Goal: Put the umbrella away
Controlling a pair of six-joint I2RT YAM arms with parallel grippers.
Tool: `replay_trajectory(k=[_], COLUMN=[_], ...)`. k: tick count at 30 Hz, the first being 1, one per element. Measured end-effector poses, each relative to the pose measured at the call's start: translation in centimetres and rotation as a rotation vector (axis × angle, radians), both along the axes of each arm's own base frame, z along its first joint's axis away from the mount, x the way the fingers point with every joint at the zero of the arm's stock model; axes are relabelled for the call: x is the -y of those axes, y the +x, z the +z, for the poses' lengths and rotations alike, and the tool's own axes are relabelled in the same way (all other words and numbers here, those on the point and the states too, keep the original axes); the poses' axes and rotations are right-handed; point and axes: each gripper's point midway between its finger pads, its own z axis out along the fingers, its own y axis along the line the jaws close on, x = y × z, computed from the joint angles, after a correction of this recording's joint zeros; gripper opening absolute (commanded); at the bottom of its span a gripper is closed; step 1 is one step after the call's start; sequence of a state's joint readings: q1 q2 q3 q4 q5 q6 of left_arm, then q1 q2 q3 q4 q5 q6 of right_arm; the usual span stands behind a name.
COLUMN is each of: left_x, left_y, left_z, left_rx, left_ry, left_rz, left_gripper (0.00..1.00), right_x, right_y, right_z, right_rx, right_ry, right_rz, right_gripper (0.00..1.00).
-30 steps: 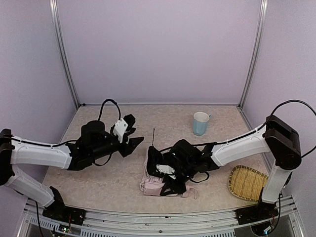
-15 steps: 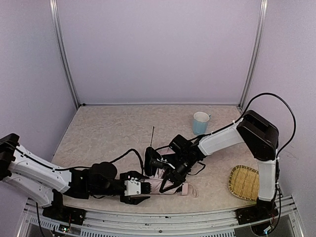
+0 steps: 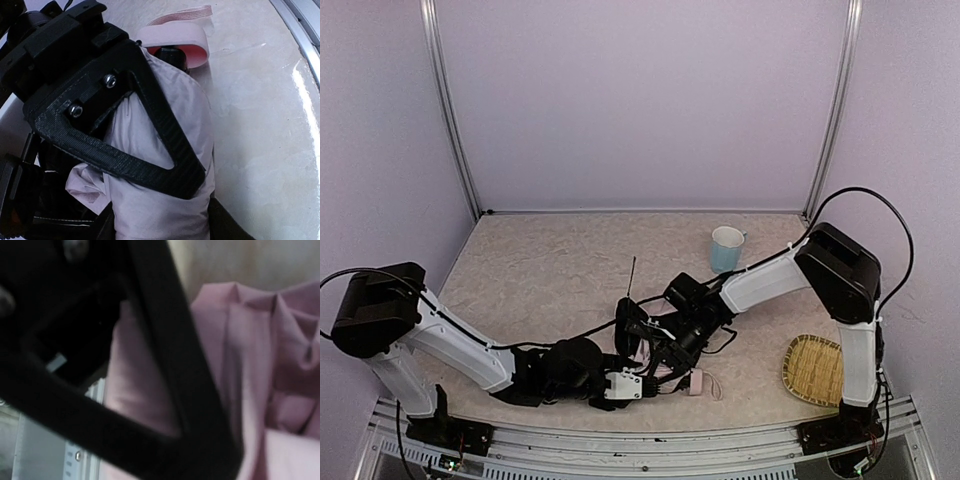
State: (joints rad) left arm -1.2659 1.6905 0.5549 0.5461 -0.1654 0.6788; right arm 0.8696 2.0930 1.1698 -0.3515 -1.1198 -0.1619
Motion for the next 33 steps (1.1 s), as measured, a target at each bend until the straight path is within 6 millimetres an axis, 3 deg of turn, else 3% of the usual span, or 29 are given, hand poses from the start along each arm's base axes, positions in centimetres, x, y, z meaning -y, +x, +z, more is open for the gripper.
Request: replay_trajectory(k=[6, 12, 15, 18, 21, 24, 28, 33], left_x=[1.3, 2.4, 2.1, 2.3, 2.7, 2.7, 2.6, 2.4], left_y=[0.1, 0.7, 1.0, 1.5, 2.0, 2.4, 2.4, 2.4], left_z=[-0.9, -0.5, -1.0, -1.3, -1.3, -1.3, -1.2, -1.2], left_rx=[-0.089, -0.254, -0.356, -0.457, -0.548, -0.649, -0.749, -0.841], left_ry=[0.036, 0.010, 0.008, 0.006, 0.001, -0.008, -0.013, -0.016], left_rz=[0.012, 0.012, 0.022, 0.029, 0.029, 0.025, 0.007, -0.020], left_gripper=[0.28, 0.18, 0.15, 0.14, 0.14, 0.13, 0.13, 0.11], right_x=[1.4, 3.0, 4.4, 5.3, 5.5, 6.0, 6.5, 5.5], right_y=[0.2, 1.1, 2.1, 2.7, 0.9, -0.7, -0.7, 0.2], right_z=[0.4, 1.6, 3.0, 5.7, 8.6, 9.9, 8.6, 5.4], right_rx=[0.019, 0.195, 0.342, 0.586, 0.794, 0.988, 1.182, 1.372], right_ry=[-0.013, -0.045, -0.064, -0.031, 0.077, 0.168, 0.144, 0.020], right_rz=[-0.048, -0.153, -0.234, -0.310, -0.318, -0.311, -0.282, -0.171], right_gripper=[0.45, 0.51, 0.54, 0.56, 0.58, 0.61, 0.69, 0.79])
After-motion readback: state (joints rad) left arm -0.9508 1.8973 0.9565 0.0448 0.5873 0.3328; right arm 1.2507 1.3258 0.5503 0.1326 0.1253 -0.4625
